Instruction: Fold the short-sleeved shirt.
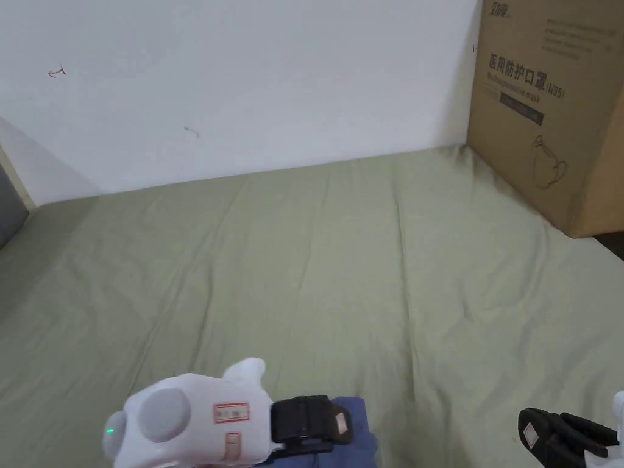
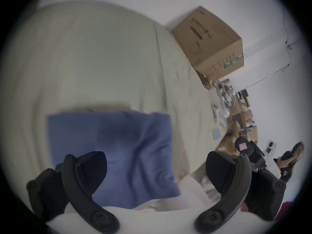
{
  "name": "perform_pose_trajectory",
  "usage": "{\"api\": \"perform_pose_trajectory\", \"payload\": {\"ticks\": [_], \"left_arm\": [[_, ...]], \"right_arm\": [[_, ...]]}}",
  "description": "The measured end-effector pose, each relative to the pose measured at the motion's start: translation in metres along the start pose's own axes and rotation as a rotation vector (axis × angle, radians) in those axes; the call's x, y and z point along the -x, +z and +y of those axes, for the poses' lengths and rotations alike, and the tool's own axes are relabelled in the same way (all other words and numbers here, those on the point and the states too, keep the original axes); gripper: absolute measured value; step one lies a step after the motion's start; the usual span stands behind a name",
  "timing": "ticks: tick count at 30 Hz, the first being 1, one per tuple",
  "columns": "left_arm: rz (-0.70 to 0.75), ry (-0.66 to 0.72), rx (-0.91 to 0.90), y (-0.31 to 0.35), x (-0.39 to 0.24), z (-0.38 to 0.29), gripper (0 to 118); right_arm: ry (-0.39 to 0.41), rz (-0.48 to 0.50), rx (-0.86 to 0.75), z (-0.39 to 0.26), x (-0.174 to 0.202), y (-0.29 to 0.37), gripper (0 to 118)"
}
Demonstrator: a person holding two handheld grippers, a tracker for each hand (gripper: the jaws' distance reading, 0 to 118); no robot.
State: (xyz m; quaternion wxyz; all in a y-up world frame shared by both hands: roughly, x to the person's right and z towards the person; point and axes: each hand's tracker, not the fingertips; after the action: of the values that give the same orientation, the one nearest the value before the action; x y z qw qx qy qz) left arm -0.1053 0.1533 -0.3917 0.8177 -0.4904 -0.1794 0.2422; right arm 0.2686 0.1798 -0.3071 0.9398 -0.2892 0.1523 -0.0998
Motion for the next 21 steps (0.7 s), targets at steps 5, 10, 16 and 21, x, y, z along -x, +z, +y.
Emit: {"api": "perform_pose_trajectory", "payload": {"ticks": [5, 10, 16, 21], "left_arm": [[0.276, -0.261, -0.172, 0.043, -0.009, -0.021, 35], [0.194, -0.304, -0.119, 0.019, -0.016, -0.036, 0], [0.247, -0.404, 0.03, -0.06, -0.043, -0.047, 0], [0.275, -0.404, 0.123, -0.12, -0.052, -0.07, 0]], "right_arm": [[-0.003, 0.01, -0.016, 0.002, 0.001, 0.0, 0], [-0.01, 0.007, -0.019, 0.003, -0.001, 0.001, 0], [-0.004, -0.013, -0.011, 0.002, -0.005, 0.003, 0], [-0.004, -0.035, -0.005, 0.002, -0.004, 0.003, 0]]}}
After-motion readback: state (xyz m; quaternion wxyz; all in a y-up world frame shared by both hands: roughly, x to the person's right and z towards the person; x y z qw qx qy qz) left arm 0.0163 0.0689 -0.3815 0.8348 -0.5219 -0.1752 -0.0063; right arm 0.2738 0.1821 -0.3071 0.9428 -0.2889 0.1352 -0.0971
